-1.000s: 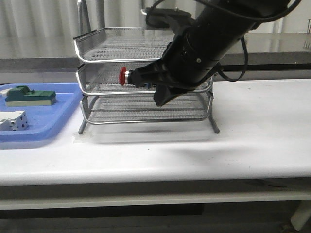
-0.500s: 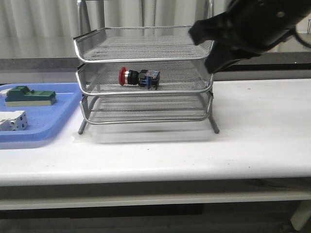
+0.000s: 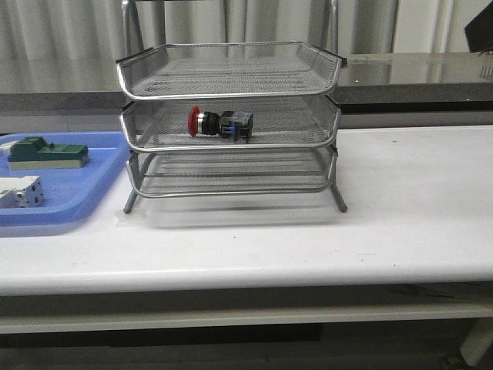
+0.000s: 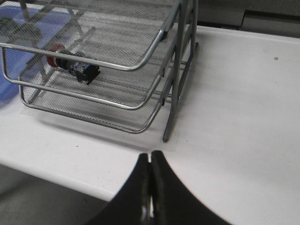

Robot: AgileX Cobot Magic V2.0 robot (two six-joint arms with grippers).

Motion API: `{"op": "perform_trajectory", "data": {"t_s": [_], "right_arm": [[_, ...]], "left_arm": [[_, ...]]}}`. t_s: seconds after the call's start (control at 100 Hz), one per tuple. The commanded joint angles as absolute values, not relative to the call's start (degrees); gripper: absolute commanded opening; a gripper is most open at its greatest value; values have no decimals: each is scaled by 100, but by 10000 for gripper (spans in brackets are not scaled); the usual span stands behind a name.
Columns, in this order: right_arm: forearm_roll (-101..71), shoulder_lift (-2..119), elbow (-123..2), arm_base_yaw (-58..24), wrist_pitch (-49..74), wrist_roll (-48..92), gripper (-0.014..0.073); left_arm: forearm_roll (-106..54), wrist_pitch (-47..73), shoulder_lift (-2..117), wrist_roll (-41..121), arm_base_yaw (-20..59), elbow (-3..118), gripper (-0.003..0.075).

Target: Place button on rack with both arms

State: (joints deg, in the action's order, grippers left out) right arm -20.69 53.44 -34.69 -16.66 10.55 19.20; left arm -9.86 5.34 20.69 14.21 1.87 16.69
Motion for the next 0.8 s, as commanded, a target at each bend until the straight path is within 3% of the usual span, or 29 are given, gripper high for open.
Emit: {"op": "perform_trajectory", "data": {"t_s": [0.0,0.37,0.79], "right_arm": [[-2078,4806,-3381,-1627,613,1899,-57],[-2090,3513,-2695,-1627,647,1899,-57],[-2090,3453,-2665,-1627,677,1899,-57]], "left_arm": [[-1043,80,2095,1371,170,1836,4],[-1043,80,2095,1371,170,1836,4],[-1043,80,2095,1371,170,1836,4]]}}
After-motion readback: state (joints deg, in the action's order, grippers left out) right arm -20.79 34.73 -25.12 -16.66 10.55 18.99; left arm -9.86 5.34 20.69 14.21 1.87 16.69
